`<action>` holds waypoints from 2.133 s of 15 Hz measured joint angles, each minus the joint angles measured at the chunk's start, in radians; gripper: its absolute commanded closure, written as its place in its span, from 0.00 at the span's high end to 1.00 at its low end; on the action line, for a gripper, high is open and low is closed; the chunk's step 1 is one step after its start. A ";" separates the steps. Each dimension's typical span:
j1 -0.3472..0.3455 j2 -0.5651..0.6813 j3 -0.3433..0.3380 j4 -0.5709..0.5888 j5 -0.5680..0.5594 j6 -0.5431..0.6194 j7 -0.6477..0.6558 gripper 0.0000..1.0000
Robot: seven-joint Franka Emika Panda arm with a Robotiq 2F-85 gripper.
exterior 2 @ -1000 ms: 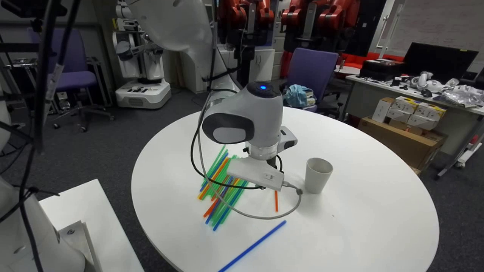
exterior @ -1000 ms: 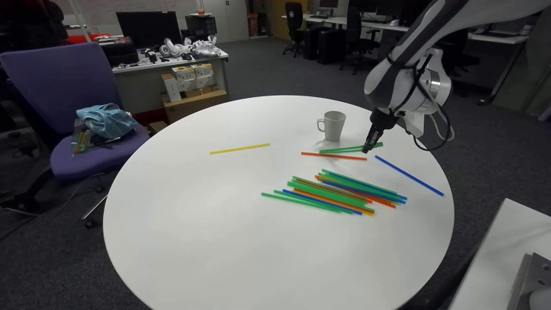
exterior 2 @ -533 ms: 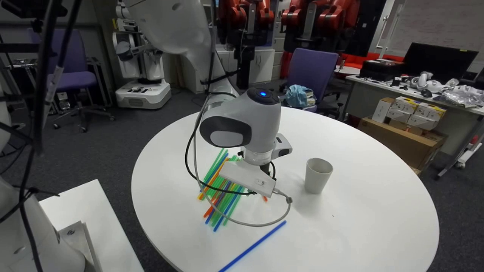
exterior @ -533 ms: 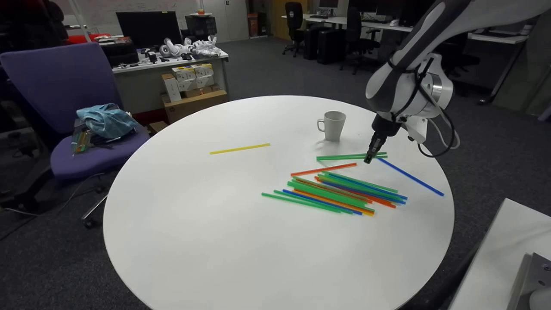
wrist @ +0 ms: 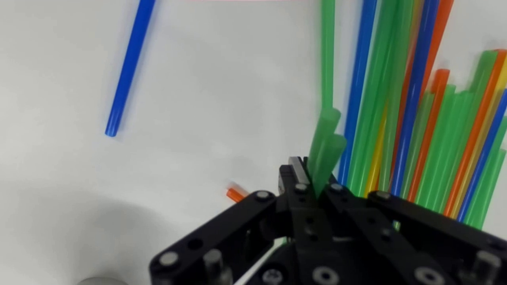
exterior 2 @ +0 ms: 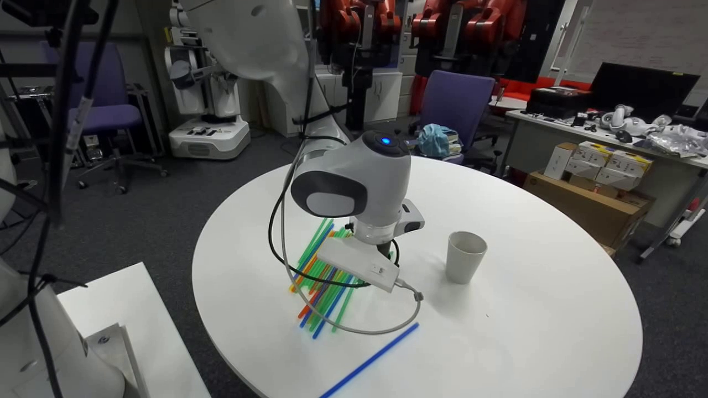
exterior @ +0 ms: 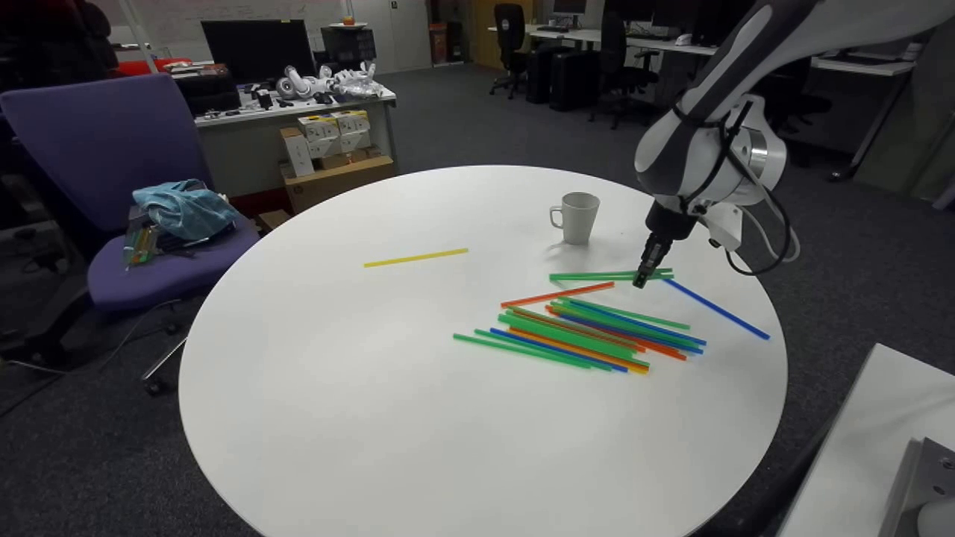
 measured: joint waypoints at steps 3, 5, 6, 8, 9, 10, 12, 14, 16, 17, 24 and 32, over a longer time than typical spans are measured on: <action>0.000 0.002 -0.002 -0.001 -0.001 0.000 0.000 0.56; 0.000 0.003 -0.002 -0.001 -0.001 0.000 0.000 0.71; 0.000 0.003 -0.002 -0.001 -0.001 0.000 0.000 0.77; 0.000 0.003 -0.002 -0.001 -0.001 0.000 0.000 0.93; 0.000 0.003 -0.002 -0.001 -0.001 0.000 0.000 0.99; 0.000 0.003 -0.002 -0.001 -0.001 0.000 0.000 1.00; 0.000 0.004 -0.002 -0.001 -0.001 0.000 0.000 1.00; 0.000 0.004 -0.002 -0.001 0.004 0.008 0.009 1.00; -0.002 0.015 -0.006 0.010 0.007 0.075 0.028 1.00; -0.002 0.028 -0.013 0.023 0.007 0.111 0.045 1.00; 0.177 0.169 -0.276 0.109 -0.100 0.088 0.427 1.00; 0.249 0.192 -0.304 0.178 -0.172 -0.106 0.978 1.00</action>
